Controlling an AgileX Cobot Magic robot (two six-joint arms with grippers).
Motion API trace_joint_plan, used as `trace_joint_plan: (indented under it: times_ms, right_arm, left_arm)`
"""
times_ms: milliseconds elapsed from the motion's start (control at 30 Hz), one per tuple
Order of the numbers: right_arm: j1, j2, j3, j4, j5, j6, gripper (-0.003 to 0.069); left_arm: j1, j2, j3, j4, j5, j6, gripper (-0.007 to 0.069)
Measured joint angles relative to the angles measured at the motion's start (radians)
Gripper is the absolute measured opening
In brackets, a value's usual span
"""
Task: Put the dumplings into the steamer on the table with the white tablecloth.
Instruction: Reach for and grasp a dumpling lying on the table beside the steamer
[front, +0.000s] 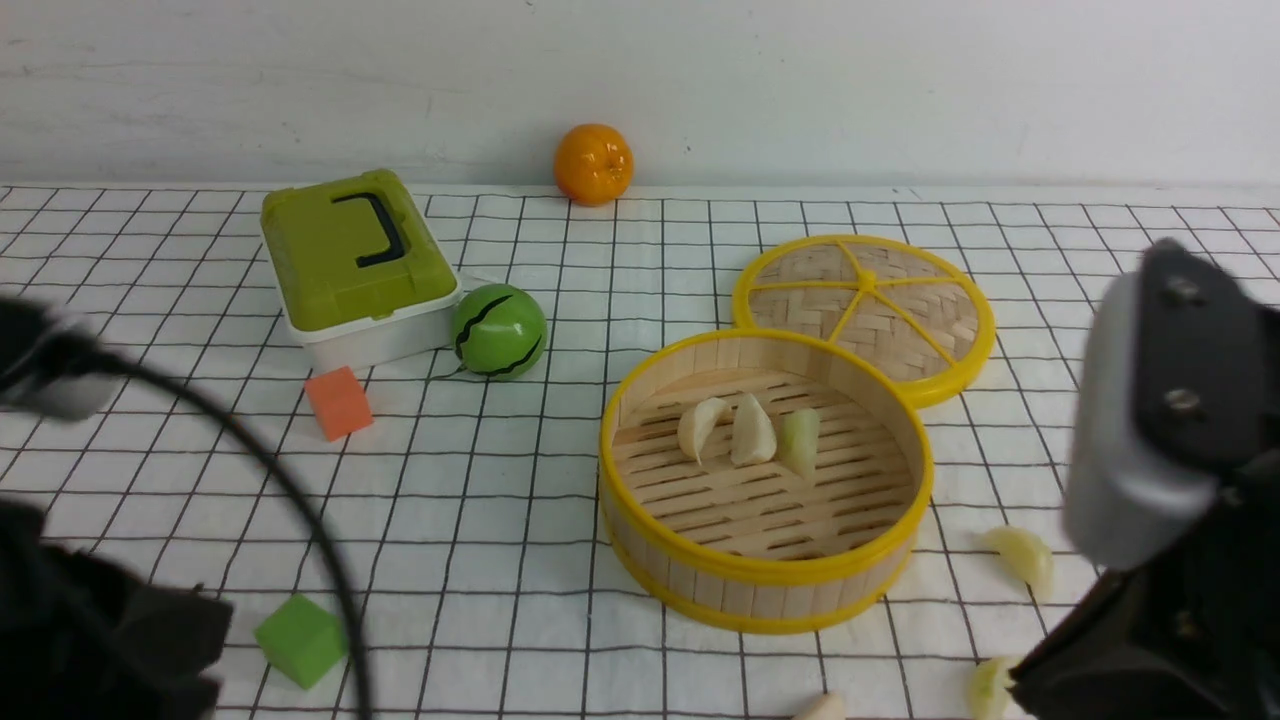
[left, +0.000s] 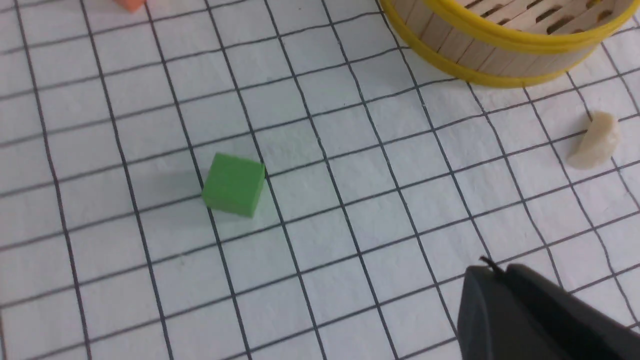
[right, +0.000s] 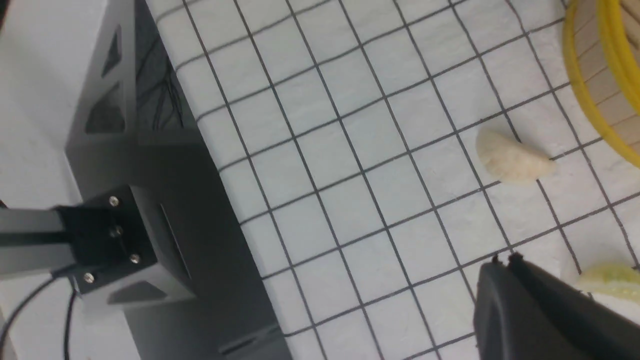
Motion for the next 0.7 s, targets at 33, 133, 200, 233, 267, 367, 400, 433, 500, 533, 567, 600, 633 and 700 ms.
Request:
trace_joint_plan:
  times_ms: [33,133,200,233,267,367,400,433,500,533,567,600,633,700]
  right_arm:
    - [0.011,0.007,-0.005,-0.005,0.0,-0.004,-0.0008]
    - [0.096,0.126,-0.031,-0.088,-0.007,-0.127,-0.0003]
    - [0.127,0.184,-0.031,-0.121,-0.007,-0.233,0.0002]
    - [0.139,0.209,-0.031,-0.133,-0.007,-0.289,0.0008]
    - [0.145,0.245,-0.031,-0.141,-0.007,-0.336,0.0018]
    - [0.149,0.326,-0.026,-0.151,-0.017,-0.409,0.0063]
    - [0.149,0.344,-0.024,-0.156,-0.025,-0.42,0.0084]
    - [0.149,0.384,-0.02,-0.172,-0.044,-0.43,0.0128]
    - [0.149,0.436,-0.02,-0.202,-0.074,-0.435,0.019]
    - [0.149,0.454,-0.02,-0.215,-0.1,-0.443,0.0232]
    - [0.149,0.472,-0.02,-0.229,-0.129,-0.453,0.0275]
    - [0.149,0.48,-0.02,-0.236,-0.134,-0.456,0.0283]
    - [0.149,0.511,-0.02,-0.262,-0.184,-0.48,0.0353]
    - [0.149,0.535,-0.02,-0.283,-0.214,-0.499,0.0393]
  left_arm:
    - [0.0,-0.014,0.01,0.0,-0.003,-0.006,0.002]
    - [0.0,-0.247,0.137,0.001,-0.023,-0.102,0.0007]
    - [0.0,-0.364,0.173,0.008,-0.022,-0.145,0.0001]
    - [0.0,-0.409,0.185,0.011,-0.018,-0.164,-0.0001]
    - [0.0,-0.448,0.192,0.014,-0.011,-0.173,-0.0002]
    - [0.0,-0.516,0.196,0.018,0.022,-0.185,-0.0002]
    - [0.0,-0.526,0.196,0.02,0.032,-0.186,-0.0002]
    - [0.0,-0.532,0.196,0.021,0.046,-0.186,-0.0002]
    - [0.0,-0.532,0.196,0.021,0.069,-0.186,-0.0002]
    - [0.0,-0.529,0.196,0.021,0.079,-0.186,-0.0002]
    - [0.0,-0.526,0.198,0.021,0.083,-0.184,-0.0002]
    - [0.0,-0.523,0.199,0.021,0.083,-0.185,-0.0002]
    - [0.0,-0.515,0.202,0.019,0.088,-0.173,-0.0002]
    - [0.0,-0.506,0.207,0.014,0.09,-0.162,-0.0002]
